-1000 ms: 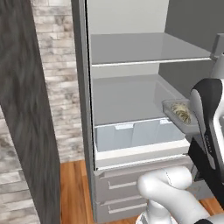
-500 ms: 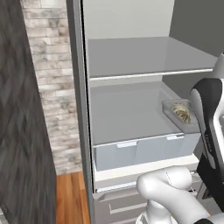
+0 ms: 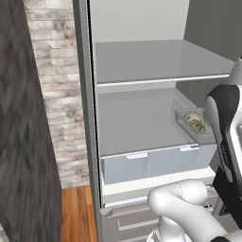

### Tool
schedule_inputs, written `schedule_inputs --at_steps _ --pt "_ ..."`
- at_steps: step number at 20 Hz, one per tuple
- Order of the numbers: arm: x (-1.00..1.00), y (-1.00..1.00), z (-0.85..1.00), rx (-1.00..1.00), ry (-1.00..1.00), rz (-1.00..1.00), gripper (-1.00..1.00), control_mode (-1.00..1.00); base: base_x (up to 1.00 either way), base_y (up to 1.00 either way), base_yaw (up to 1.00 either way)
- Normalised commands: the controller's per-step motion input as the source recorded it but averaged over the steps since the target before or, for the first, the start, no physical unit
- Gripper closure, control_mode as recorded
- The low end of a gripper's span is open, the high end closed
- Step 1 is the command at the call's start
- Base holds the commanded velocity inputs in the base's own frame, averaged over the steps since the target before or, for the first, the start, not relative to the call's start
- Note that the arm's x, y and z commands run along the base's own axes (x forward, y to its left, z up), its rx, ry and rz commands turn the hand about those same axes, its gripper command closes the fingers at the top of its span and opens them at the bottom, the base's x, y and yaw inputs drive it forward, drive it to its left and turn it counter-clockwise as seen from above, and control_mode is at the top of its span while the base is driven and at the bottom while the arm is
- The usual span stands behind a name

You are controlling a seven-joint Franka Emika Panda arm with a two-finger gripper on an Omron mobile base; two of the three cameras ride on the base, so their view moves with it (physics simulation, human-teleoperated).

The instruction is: Place two dumplings into each of the tupperware containers and then place the containers in the fridge.

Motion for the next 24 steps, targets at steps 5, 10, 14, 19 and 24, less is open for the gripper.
schedule_inputs --at_steps 5,10,14,19,24 --pt "0.01 -0.06 -0.65 0.0 -0.06 0.02 1.0 -1.0 0.0 0.0 0.0" --pt "0.39 -0.2 -0.57 0.03 -0.1 0.04 1.0 -1.0 0.0 0.0 0.0" --pt "0.81 -0.06 -0.2 0.08 -0.17 0.06 1.0 -1.0 0.0 0.0 0.0" --pt "0.81 -0.01 -0.22 0.14 -0.22 0.08 1.0 -1.0 0.0 0.0 0.0" --pt "0.98 -0.11 -0.11 0.15 -0.13 0.03 1.0 -1.0 0.0 0.0 0.0"
